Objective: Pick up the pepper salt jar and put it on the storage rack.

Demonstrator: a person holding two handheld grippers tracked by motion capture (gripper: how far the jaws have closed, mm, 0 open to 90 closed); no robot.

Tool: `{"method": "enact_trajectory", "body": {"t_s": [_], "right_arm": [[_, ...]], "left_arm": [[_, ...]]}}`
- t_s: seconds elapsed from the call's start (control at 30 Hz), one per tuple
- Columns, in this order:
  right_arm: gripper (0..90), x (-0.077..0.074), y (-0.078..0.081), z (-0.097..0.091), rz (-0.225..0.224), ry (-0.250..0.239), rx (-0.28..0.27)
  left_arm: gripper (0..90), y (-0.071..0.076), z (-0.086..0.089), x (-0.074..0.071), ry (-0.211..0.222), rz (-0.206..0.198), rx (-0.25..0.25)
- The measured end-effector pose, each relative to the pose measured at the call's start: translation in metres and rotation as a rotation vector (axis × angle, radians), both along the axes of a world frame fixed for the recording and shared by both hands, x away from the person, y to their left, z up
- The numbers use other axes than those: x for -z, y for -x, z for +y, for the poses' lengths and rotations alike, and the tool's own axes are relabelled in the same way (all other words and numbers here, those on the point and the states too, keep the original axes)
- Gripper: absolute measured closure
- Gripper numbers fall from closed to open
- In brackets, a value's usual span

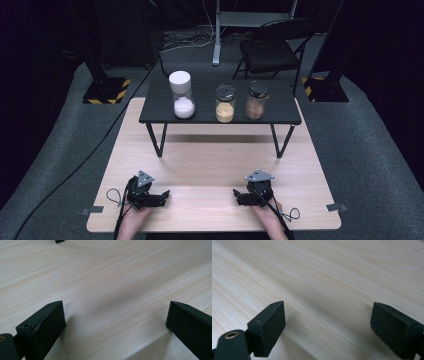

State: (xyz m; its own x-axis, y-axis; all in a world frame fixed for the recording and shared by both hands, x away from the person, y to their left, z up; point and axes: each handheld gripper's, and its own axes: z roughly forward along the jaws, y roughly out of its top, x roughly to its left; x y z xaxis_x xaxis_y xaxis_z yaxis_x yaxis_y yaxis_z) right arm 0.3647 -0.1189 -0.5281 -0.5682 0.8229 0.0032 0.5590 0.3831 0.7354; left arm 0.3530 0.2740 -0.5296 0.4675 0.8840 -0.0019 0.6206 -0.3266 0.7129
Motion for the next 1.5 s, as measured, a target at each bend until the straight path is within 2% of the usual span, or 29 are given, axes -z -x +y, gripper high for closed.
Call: {"method": "enact_trajectory", "body": {"t_s": [1.5], "right_arm": [[10.2,0.0003,0.0000,0.0016,0.000,0.004,0.001]], "left_arm": [[1.8,0.0044,0.0026,0.0001,-0.001,0.000,0.005]]}}
